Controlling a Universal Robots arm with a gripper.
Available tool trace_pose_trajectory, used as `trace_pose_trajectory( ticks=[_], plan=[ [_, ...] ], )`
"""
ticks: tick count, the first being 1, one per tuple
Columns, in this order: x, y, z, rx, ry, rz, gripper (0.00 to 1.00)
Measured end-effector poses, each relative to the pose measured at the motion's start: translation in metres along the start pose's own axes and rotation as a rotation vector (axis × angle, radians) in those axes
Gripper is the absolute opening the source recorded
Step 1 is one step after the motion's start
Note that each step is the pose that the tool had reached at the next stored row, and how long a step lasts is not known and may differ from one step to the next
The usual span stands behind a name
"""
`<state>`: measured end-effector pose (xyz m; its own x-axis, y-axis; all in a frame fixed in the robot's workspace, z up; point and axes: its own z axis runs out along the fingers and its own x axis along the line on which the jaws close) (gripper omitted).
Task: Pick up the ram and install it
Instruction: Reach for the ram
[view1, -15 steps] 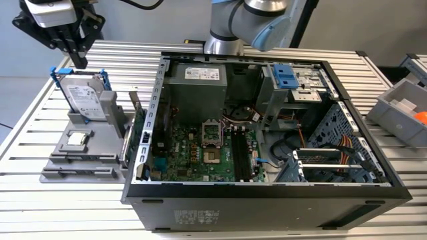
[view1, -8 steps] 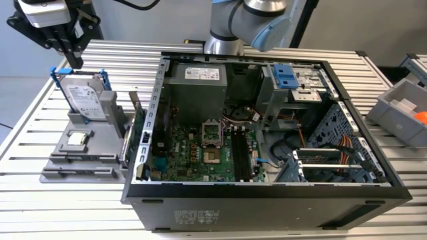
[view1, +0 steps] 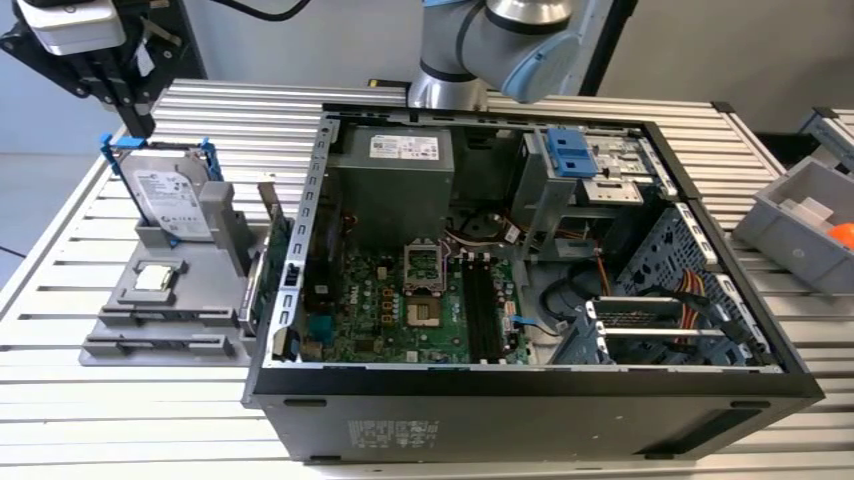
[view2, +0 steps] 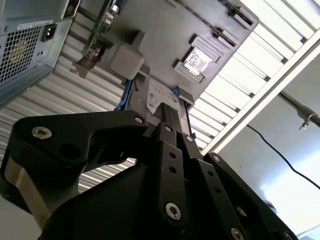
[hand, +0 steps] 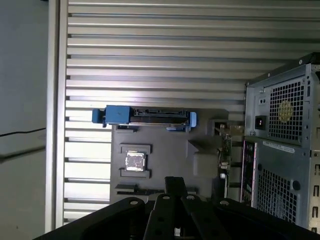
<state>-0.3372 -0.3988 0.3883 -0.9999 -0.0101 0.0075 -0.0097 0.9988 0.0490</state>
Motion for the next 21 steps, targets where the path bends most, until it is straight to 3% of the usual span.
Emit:
trace_pose_trajectory(
  ticks=[11,21],
  plan=[
    [0.0005,-0.0012,-0.0001,0.0,0.0003,0.0,0.0],
    [0.0005,-0.0133,-0.0007,0.0,0.0004,0.001,0.0]
  ],
)
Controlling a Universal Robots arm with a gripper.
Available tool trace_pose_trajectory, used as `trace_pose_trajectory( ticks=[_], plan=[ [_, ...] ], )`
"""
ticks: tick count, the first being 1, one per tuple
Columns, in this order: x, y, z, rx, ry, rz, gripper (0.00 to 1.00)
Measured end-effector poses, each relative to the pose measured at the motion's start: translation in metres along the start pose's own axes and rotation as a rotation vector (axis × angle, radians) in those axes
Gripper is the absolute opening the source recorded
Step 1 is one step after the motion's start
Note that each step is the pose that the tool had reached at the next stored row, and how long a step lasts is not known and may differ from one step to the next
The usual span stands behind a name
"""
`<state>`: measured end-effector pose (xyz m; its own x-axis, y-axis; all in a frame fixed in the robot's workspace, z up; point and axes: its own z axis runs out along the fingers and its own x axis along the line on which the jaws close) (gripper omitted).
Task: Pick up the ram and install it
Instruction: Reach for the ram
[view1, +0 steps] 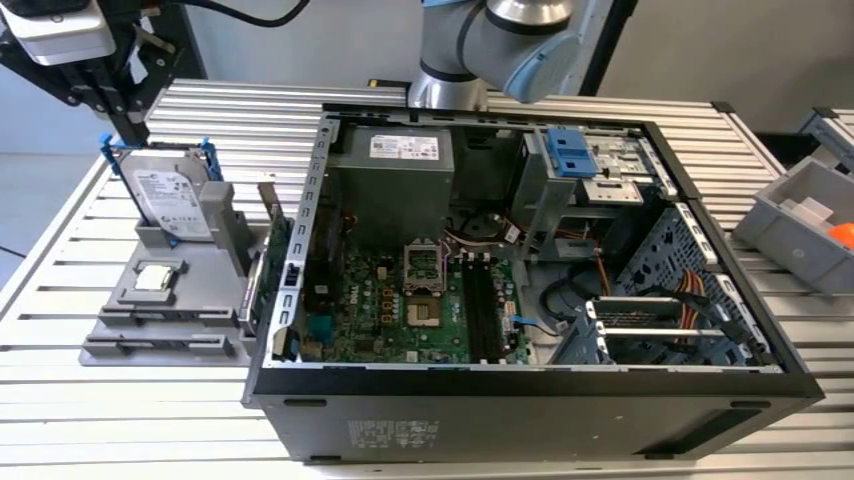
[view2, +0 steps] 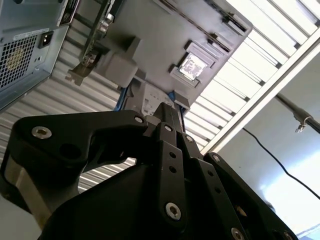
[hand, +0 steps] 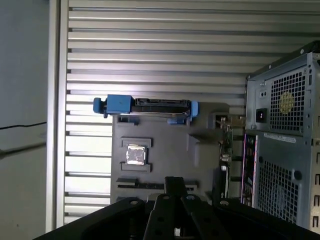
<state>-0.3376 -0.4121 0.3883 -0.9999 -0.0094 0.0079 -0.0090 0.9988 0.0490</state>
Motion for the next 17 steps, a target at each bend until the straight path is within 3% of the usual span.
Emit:
trace_pose_trajectory(
  ticks=[17],
  plan=[
    [0.0002,-0.0203,-0.001,0.0,-0.0001,0.001,0.0]
  ],
)
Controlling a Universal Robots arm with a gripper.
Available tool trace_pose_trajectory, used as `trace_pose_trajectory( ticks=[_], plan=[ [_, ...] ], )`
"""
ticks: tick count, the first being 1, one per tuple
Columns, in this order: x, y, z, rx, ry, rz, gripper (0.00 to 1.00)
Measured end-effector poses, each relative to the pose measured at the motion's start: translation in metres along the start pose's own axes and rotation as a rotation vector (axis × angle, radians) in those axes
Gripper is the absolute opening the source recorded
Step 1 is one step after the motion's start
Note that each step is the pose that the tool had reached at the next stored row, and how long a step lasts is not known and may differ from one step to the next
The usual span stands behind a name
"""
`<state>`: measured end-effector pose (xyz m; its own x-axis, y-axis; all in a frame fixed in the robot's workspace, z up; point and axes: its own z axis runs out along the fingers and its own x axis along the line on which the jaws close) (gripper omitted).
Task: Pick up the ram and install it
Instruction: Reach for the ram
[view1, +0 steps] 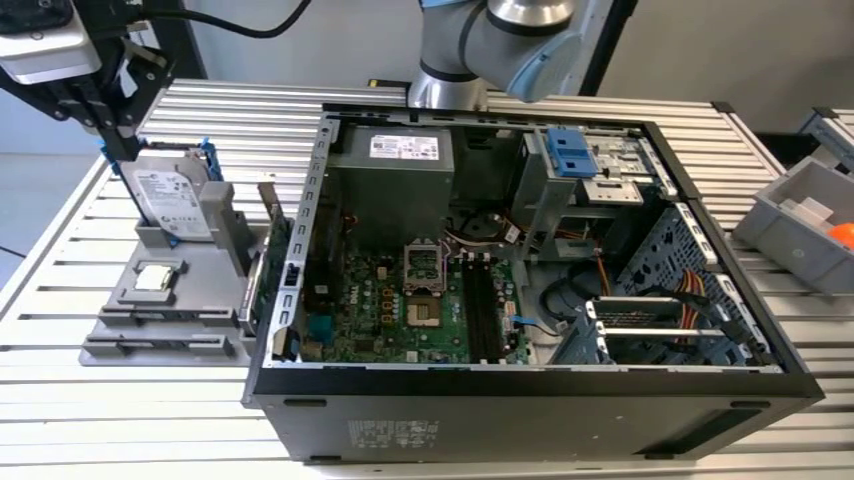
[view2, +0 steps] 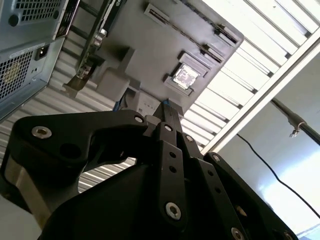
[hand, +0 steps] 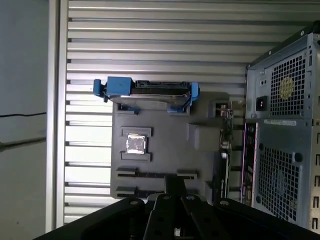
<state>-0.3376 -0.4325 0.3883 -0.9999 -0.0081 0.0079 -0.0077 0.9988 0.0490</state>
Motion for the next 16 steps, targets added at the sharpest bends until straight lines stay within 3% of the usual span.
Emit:
trace_pose_trajectory(
  ticks=[16],
  plan=[
    [0.0037,-0.0204,-0.0009,-0.0001,0.0,0.0,0.0]
  ],
)
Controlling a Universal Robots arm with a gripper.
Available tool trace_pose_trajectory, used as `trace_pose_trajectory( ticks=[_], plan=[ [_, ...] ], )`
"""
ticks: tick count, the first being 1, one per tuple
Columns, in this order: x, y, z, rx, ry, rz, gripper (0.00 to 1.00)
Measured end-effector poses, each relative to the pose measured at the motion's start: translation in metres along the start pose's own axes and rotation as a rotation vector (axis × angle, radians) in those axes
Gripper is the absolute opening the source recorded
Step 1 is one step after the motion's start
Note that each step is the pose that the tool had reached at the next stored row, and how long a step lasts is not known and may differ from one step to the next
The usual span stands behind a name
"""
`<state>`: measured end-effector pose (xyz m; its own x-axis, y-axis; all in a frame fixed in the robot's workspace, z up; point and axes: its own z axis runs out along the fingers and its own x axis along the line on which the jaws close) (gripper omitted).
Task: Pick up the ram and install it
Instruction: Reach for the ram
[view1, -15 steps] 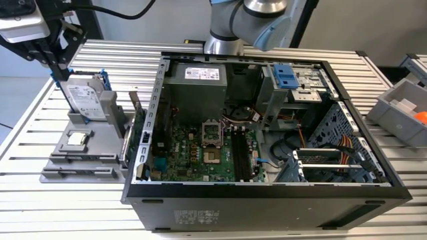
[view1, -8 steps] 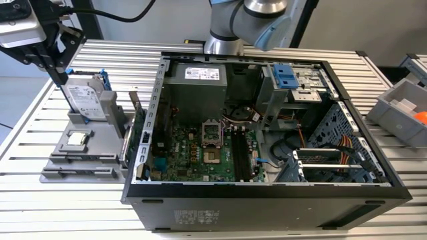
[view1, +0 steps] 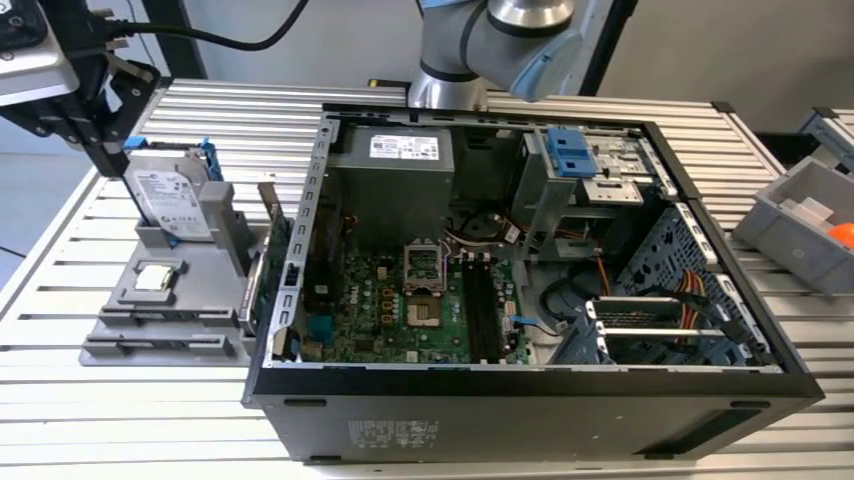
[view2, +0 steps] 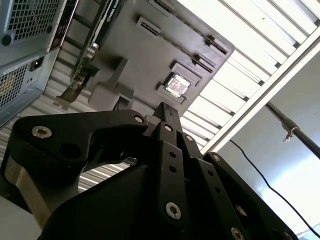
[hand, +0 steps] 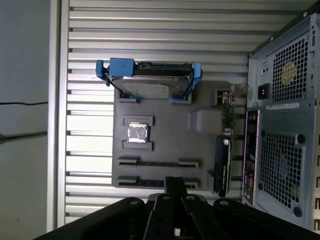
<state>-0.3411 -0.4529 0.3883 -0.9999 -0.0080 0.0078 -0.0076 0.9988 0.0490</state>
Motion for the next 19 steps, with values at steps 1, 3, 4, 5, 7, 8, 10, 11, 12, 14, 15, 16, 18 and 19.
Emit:
trace_pose_trajectory(
  ticks=[1,3,4,5,7,8,10,11,12,14,15,16,18,19],
  plan=[
    [0.0007,-0.0012,-0.0001,0.0001,0.0001,0.0,0.0],
    [0.0019,-0.004,-0.0002,0.0,0.0001,0.0,0.0],
    [0.0022,-0.0057,-0.0003,0.0,0.0001,0.0,0.0],
    [0.0024,-0.0074,-0.0004,0.0001,0.0001,0.0,0.0],
    [0.0028,-0.0108,-0.0005,0.0,0.0,0.0,0.0],
    [0.003,-0.0124,-0.0006,0.0001,0.0,0.0,0.0],
    [0.0033,-0.0158,-0.0008,0.0,0.0,0.001,0.0],
    [0.0034,-0.0176,-0.0009,0.0001,0.0,0.001,0.0],
    [0.0035,-0.0191,-0.0009,0.0,0.0,0.001,0.0],
    [0.0038,-0.0225,-0.0011,0.0001,0.0,0.001,0.0],
    [0.004,-0.0241,-0.0012,0.0,0.0,0.001,0.0],
    [0.0041,-0.0257,-0.0012,0.0,0.0,0.001,0.0],
    [0.0044,-0.0287,-0.0014,0.0,-0.0001,0.002,0.0],
    [0.0046,-0.0301,-0.0015,0.0001,0.0,0.002,0.0]
  ],
)
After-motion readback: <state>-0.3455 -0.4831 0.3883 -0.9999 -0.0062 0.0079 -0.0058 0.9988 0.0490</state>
